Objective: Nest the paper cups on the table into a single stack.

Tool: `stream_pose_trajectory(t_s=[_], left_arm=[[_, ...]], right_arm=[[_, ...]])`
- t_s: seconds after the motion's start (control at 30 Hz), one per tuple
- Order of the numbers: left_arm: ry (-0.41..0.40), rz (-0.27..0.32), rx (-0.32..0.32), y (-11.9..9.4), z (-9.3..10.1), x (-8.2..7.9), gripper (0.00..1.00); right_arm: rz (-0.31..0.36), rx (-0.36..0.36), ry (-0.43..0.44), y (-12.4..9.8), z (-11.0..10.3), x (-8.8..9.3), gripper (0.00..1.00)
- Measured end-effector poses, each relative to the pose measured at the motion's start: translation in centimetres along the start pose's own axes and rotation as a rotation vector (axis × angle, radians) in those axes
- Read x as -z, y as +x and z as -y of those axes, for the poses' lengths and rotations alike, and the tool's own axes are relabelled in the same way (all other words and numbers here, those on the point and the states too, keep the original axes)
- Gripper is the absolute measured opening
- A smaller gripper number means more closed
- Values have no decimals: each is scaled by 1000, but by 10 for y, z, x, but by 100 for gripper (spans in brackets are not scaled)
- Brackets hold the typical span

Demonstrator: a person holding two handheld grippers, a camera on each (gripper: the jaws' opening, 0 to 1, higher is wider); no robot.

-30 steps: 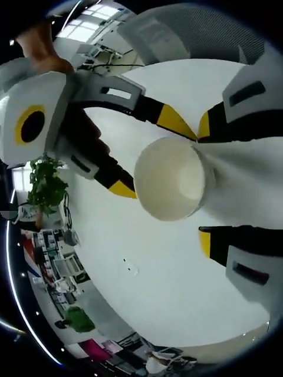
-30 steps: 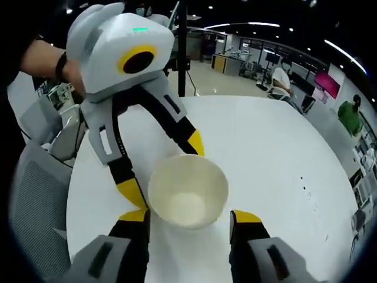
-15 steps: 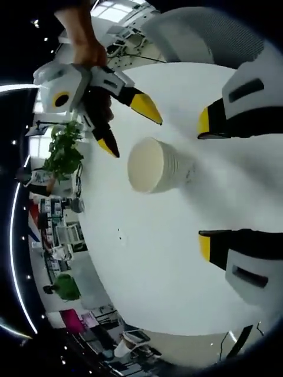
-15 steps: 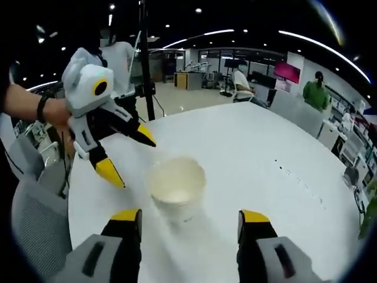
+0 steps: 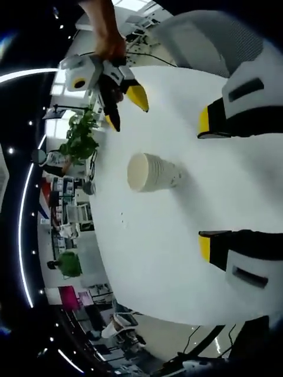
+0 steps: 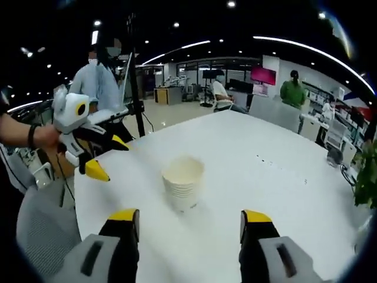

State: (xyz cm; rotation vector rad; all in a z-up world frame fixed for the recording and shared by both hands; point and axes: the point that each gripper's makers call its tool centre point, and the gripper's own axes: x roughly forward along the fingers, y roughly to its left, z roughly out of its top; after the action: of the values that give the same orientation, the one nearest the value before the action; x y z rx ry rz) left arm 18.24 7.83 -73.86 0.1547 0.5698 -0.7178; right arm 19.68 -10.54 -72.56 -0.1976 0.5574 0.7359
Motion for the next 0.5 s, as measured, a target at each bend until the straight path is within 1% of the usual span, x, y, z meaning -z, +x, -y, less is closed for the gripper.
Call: stream_pose_trajectory(t_s=[0.07,0.13,0.17,0.23,0.3,0.37,0.43,0.5], left_arm=[[-1,6,-5,-4,3,3,63],[4,8,-15,-8,4,6,63],[0,12,-22,-12,9,7,63],[-12,24,-29,-17,11,7,63],[-25,34,-34,-19,10,8,63],[-17,33,-36,-20,12,10,63],[-15,31,-36,-22,15,11,63],[-23,33,-38,-23,14,11,63]], right_arm=[[9,19,12,-8,-6,3,70],[20,30,26,-12,1,4,71],[23,41,28,-17,1,6,71],[18,48,32,-23,-1,9,72],[9,57,27,-29,-3,13,73],[8,72,31,-35,-3,15,73],[14,83,40,-39,-3,15,73],[24,93,57,-44,-2,16,73]])
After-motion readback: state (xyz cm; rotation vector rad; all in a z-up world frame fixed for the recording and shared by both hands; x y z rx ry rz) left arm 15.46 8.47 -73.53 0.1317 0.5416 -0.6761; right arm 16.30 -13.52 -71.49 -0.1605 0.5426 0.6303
